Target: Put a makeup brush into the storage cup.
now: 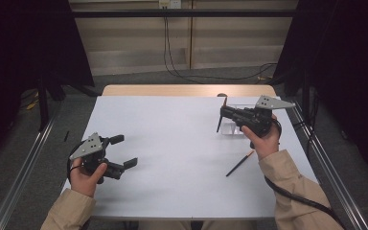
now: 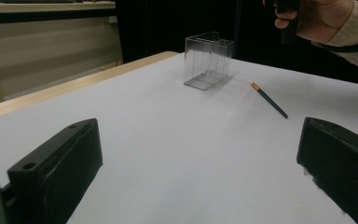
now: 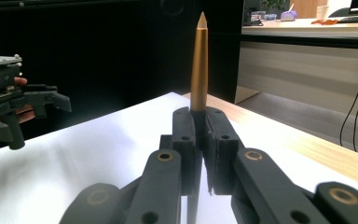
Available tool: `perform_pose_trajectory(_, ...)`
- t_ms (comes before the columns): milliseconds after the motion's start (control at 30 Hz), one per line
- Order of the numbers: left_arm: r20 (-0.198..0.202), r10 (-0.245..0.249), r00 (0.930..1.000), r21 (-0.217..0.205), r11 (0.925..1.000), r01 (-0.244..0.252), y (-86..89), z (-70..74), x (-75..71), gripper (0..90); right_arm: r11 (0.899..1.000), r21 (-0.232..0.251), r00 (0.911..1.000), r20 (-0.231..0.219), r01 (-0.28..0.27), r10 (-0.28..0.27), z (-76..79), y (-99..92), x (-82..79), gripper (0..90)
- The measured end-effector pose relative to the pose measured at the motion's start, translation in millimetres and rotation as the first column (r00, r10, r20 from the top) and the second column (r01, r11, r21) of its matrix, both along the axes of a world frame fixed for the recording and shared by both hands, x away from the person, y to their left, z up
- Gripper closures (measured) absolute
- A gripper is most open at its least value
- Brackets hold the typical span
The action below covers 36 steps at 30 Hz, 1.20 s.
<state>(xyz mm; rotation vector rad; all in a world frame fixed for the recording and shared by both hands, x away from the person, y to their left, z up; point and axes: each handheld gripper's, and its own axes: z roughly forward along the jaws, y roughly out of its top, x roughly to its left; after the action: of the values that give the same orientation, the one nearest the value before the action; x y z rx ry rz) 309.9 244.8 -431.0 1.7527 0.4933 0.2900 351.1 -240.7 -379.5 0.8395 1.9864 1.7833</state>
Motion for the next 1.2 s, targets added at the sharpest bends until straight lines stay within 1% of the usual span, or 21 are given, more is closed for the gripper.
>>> perform_pose_trajectory(100, 0.004, 0.001, 1.0000, 0.000, 1.0000, -0.001, 1.0, 0.4, -0.3, 0.0, 1.000, -0.003, 1.0000, 0.002, 0.005, -0.005, 1.4, -0.6, 2.2, 83.3)
perform_pose_trajectory(167, 0.008, -0.002, 1.0000, 0.011, 0.9999, 0.002, 1.3, 0.7, -0.5, 0.0, 1.000, -0.002, 0.9999, 0.003, 0.011, -0.011, 2.4, -1.3, 3.8, 83.3)
perform_pose_trajectory(200, 0.007, -0.004, 1.0000, 0.009, 1.0000, 0.004, 1.2, 0.7, -0.6, 0.0, 1.000, -0.005, 0.9999, 0.004, 0.014, -0.014, 3.0, -2.0, 4.7, 83.3)
perform_pose_trajectory(367, 0.010, -0.007, 0.9999, 0.015, 0.9999, 0.007, 0.2, 0.8, -1.1, 0.0, 1.000, 0.000, 0.9995, 0.001, 0.031, -0.031, 4.9, -7.0, 9.6, 83.3)
perform_pose_trajectory(467, 0.013, -0.006, 0.9999, 0.016, 0.9999, 0.006, 0.4, 0.9, -1.1, 0.0, 0.999, -0.009, 0.9989, 0.001, 0.047, -0.047, 5.3, -10.2, 12.3, 83.3)
perform_pose_trajectory(800, 0.013, -0.013, 0.9998, 0.015, 0.9998, 0.012, -0.1, 1.0, -1.3, 0.0, 0.996, -0.013, 0.9965, 0.006, 0.083, -0.083, 10.2, -19.0, 19.9, 83.3)
perform_pose_trajectory(1000, 0.015, -0.016, 0.9998, 0.017, 0.9997, 0.016, -0.1, 1.0, -1.2, 0.0, 0.995, -0.013, 0.9946, 0.017, 0.102, -0.102, 13.2, -23.5, 24.5, 83.3)
perform_pose_trajectory(1067, 0.013, -0.016, 0.9998, 0.010, 0.9998, 0.015, -0.2, 1.1, -1.3, 0.0, 0.994, -0.017, 0.9939, 0.018, 0.109, -0.109, 14.2, -25.0, 26.0, 83.2)
perform_pose_trajectory(1200, 0.013, -0.014, 0.9998, 0.012, 0.9998, 0.014, 0.3, 0.9, -1.3, 0.0, 0.992, -0.016, 0.9923, 0.020, 0.123, -0.122, 16.8, -28.4, 28.4, 83.3)
